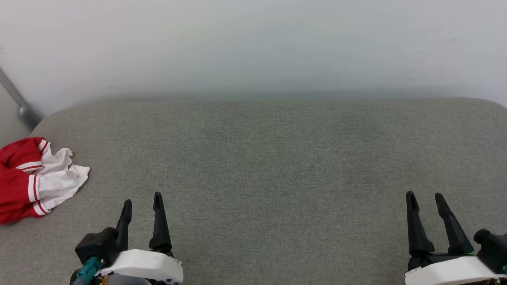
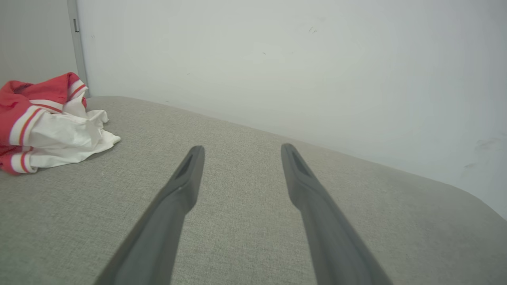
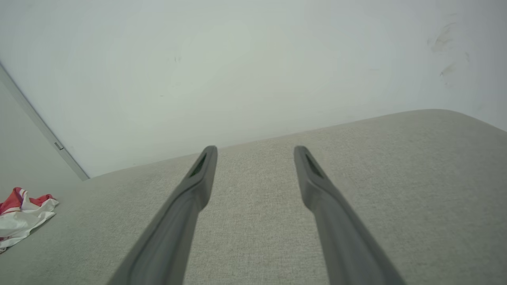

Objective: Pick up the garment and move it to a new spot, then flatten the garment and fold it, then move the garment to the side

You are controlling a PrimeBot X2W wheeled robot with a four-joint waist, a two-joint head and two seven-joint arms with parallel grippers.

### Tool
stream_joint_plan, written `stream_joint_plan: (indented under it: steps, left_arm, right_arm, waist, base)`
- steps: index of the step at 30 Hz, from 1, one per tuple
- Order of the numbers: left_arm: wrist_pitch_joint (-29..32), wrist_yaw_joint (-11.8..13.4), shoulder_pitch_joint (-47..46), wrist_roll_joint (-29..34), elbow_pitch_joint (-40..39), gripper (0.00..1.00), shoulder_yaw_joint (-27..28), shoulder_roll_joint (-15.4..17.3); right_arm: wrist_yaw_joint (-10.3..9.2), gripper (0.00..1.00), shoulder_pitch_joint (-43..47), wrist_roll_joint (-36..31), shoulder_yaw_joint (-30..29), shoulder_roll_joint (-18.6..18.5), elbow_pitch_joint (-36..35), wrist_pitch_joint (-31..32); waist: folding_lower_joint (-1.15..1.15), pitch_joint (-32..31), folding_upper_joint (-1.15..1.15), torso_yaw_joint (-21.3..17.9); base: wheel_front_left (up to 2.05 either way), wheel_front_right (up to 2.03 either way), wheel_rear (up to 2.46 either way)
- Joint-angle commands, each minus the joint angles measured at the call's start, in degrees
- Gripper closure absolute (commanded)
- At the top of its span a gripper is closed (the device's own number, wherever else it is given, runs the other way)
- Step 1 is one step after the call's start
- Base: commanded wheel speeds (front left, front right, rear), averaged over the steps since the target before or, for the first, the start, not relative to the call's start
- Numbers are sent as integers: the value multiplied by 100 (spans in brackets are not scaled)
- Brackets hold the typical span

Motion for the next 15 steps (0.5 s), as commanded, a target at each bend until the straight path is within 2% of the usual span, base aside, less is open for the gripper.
stream_joint_plan:
  steps: [1, 15]
  left_arm:
    - [-56, -24, -6, 122, -64, 0, 4, 8]
    - [-229, -160, 118, 704, -14, 0, 111, -153]
  right_arm:
    - [0, 0, 9, -124, 11, 3, -87, -50]
    - [0, 0, 148, -584, -7, 5, -218, -237]
  waist:
    - [0, 1, 0, 2]
    - [0, 8, 0, -8]
  base:
    - [0, 0, 0]
    - [0, 0, 0]
